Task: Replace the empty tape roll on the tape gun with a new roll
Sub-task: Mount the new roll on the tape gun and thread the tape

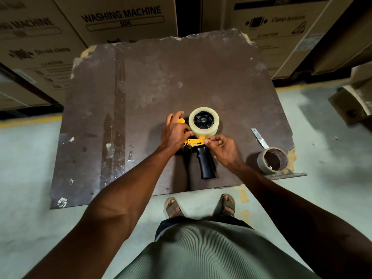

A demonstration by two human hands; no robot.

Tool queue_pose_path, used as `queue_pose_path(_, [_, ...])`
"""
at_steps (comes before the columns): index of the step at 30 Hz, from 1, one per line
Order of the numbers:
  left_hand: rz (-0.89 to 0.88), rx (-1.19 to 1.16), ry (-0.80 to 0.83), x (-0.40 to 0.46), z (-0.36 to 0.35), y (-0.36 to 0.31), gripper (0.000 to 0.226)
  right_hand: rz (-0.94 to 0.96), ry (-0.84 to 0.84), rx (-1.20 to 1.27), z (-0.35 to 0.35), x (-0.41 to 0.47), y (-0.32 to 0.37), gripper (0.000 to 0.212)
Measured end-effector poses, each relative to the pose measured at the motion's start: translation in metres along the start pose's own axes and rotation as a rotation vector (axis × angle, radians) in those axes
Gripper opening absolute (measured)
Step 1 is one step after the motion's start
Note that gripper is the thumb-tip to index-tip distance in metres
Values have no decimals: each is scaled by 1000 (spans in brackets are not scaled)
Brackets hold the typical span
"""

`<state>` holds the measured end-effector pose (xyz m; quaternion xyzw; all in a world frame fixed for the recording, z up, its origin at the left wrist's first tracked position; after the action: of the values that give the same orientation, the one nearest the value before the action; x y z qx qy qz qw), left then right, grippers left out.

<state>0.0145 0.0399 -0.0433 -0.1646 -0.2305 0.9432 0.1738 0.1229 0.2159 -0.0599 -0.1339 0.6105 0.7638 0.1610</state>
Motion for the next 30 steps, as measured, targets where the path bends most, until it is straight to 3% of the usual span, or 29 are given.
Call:
queue_pose_path(8, [-25, -142, -12, -2, -3, 2, 13, -221, 107, -122, -12, -12, -35, 74])
queue_pose_path(14, [-28, -164, -37, -7, -5, 0, 13, -262, 261, -211, -36, -19, -19, 63])
queue_pose_path(19, [-57, -205, -62, -12, -7, -1, 12, -381, 285, 245, -65, -24, -16, 10])
queue_pose_path(30, [-181, -298, -30, -22, -10, -1, 12, -417, 161, 315, -63, -27, -26, 14])
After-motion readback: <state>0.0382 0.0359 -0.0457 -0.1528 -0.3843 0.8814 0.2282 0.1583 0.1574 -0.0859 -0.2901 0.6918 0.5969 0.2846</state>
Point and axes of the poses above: each hand's wrist, its own x-axis towards the middle knuckle, its own z-axis out of the back of the hand, y = z × x, the point moved 7 cm from there along x, towards the middle knuckle, and after that the axes turned 9 degrees about y, right-handed, at the moved point
